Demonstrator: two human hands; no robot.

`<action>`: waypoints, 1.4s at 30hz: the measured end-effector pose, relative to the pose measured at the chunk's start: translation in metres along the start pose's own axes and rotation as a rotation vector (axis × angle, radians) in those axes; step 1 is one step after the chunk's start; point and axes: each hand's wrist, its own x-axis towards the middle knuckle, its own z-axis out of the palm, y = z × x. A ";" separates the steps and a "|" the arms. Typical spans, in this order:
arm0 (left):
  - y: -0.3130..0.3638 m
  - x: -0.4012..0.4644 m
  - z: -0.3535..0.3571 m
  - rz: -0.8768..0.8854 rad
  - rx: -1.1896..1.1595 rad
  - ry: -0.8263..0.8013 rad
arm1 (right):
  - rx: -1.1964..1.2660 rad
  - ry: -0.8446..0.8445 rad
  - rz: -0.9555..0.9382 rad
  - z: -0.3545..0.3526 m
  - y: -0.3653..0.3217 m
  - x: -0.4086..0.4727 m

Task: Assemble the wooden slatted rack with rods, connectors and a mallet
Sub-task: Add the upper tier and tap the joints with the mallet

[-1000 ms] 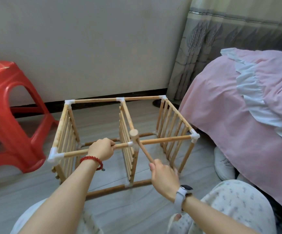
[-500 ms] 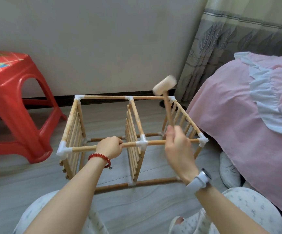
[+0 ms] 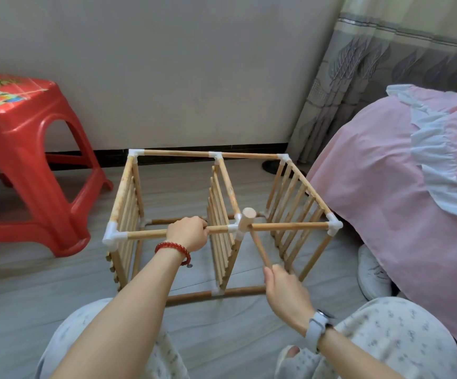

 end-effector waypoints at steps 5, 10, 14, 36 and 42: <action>-0.001 -0.001 0.000 0.012 -0.009 -0.005 | 0.495 0.446 -0.244 -0.045 -0.024 0.007; 0.002 -0.004 0.004 0.017 -0.013 -0.016 | -0.009 0.001 0.027 -0.004 -0.007 -0.006; 0.006 -0.002 0.002 0.015 -0.020 -0.001 | 0.395 0.426 -0.245 -0.041 -0.020 0.003; 0.009 -0.010 0.002 -0.053 -0.049 -0.004 | 0.399 0.471 -0.263 -0.024 -0.023 0.010; 0.014 -0.008 -0.002 -0.052 -0.105 -0.042 | 0.308 0.083 -0.001 -0.011 -0.005 0.026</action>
